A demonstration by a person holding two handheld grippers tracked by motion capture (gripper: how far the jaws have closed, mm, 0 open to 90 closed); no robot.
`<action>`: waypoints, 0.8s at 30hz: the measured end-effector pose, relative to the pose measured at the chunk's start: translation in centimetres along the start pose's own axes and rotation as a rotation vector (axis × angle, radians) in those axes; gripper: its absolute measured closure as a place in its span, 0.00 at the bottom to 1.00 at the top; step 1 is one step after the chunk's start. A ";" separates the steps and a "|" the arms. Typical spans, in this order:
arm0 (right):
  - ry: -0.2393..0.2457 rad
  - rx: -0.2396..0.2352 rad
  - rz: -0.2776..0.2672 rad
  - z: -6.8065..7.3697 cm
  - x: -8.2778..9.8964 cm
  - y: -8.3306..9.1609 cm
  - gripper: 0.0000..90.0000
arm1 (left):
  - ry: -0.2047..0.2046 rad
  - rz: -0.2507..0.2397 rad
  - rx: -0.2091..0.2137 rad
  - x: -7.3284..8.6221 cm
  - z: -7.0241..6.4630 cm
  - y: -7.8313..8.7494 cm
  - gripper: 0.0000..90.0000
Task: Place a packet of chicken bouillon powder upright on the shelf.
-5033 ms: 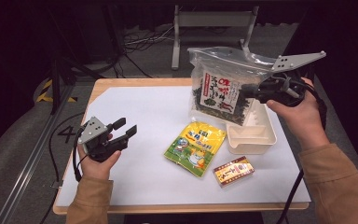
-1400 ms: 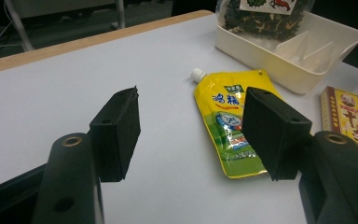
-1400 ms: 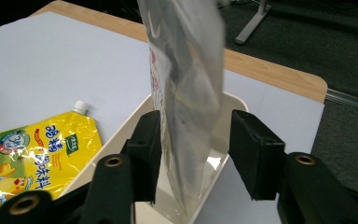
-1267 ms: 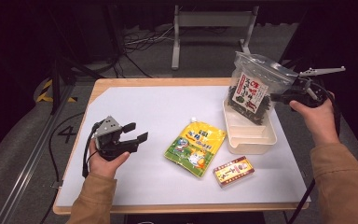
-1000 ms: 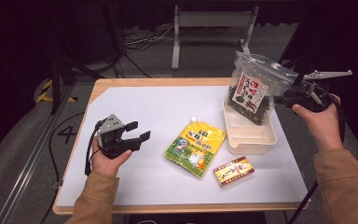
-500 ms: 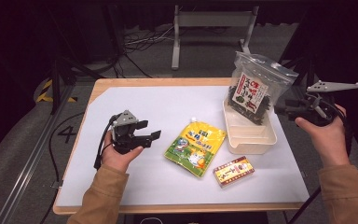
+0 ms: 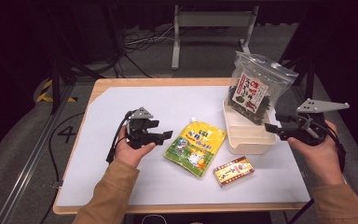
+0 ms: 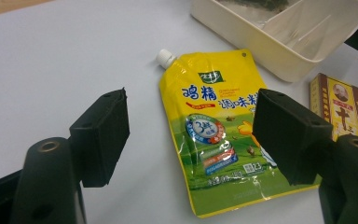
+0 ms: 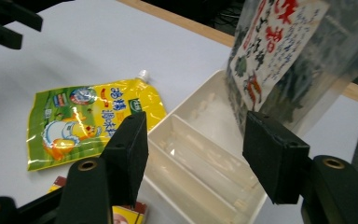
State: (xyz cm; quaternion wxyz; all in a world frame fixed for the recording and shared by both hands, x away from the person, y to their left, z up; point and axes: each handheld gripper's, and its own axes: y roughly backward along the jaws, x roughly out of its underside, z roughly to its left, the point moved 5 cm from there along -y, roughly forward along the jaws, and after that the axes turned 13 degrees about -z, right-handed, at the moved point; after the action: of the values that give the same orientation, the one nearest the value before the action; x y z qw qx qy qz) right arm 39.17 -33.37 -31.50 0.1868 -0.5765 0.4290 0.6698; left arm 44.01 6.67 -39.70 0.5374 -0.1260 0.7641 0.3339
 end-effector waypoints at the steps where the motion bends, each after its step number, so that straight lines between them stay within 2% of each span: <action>1: -0.001 -0.005 0.000 0.3 0.2 0.0 0.45 | 0.002 0.005 0.003 0.0 0.0 -0.1 0.30; 4: 0.000 -0.024 -0.010 1.0 0.9 0.0 0.44 | 0.015 0.029 0.008 0.3 -0.1 -0.4 0.29; 11: 0.011 -0.042 -0.016 2.0 2.0 0.1 0.43 | -0.007 0.054 0.004 0.5 0.0 -1.1 0.30; 12: 0.017 -0.070 -0.016 2.6 2.5 0.2 0.41 | 0.008 0.069 0.014 0.7 -0.1 -1.3 0.30; 16: 0.013 -0.092 -0.026 3.2 3.0 0.2 0.41 | 0.031 0.097 0.020 0.8 -0.2 -1.7 0.29; 21: 0.011 -0.106 -0.042 3.9 3.3 0.2 0.41 | 0.068 0.133 0.017 1.0 -0.1 -2.2 0.29; 24: 0.020 -0.111 -0.036 4.1 3.3 0.3 0.40 | 0.111 0.157 0.030 1.5 0.1 -2.7 0.29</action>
State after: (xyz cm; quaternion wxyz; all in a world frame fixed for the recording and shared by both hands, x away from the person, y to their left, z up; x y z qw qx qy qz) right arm 35.52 -31.10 -34.57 0.1622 -0.6004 0.3826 0.6832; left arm 44.98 4.96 -42.07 0.4682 -0.0762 0.8051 0.3561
